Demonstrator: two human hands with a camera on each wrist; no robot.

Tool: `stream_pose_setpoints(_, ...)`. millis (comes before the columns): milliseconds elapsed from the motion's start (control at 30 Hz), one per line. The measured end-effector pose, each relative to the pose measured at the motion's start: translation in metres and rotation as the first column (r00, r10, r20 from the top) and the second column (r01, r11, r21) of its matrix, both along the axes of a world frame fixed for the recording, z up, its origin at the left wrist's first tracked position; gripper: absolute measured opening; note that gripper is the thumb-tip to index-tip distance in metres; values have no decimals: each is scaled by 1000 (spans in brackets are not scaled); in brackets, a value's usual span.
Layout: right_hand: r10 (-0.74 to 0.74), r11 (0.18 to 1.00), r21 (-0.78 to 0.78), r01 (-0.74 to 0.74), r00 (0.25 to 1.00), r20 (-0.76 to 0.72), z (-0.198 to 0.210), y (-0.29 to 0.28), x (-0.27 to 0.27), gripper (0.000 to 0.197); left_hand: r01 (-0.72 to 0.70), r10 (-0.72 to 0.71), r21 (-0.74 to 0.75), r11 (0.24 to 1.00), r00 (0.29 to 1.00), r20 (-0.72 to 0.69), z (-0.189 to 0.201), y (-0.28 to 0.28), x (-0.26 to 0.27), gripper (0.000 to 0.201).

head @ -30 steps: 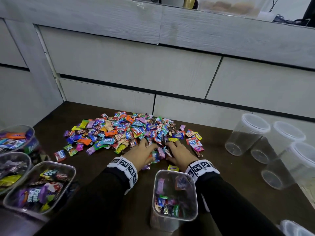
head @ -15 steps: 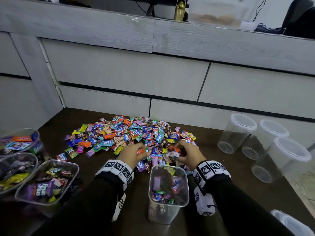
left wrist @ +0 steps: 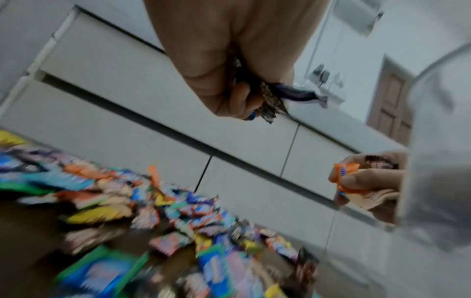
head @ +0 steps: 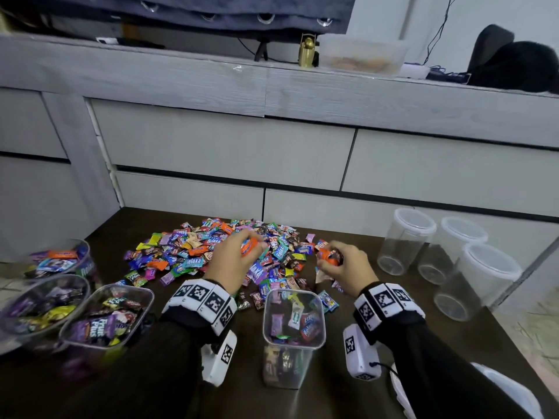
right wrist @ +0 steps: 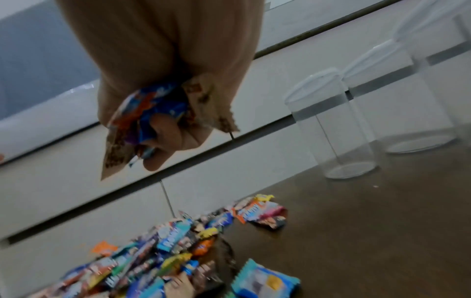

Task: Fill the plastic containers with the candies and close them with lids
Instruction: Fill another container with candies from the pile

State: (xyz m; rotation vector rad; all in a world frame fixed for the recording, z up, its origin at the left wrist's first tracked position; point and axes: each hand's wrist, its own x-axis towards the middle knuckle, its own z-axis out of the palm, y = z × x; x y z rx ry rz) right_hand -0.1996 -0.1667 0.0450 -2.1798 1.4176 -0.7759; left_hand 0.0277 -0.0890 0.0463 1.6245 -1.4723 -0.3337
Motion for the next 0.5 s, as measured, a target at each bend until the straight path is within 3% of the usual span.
stream_pose_setpoints(100,32,998,-48,-29,998,56,17,7,0,17,50,-53,-128,990,998,-17,25,8,-10,8)
stream_pose_setpoints(233,65,995,-82,-57,994,90,30,16,1,17,195,-190,-184,963,981,42,42,30,-29,12)
stream_pose_setpoints(367,68,993,-107,-55,990,121,31,24,1,14,381,-360,-59,923,906,222,34,49,-49,23)
stream_pose_setpoints(500,68,993,-104,-57,991,112,26,29,-1,18,439,-430,43,898,849,308,21,55,-58,30)
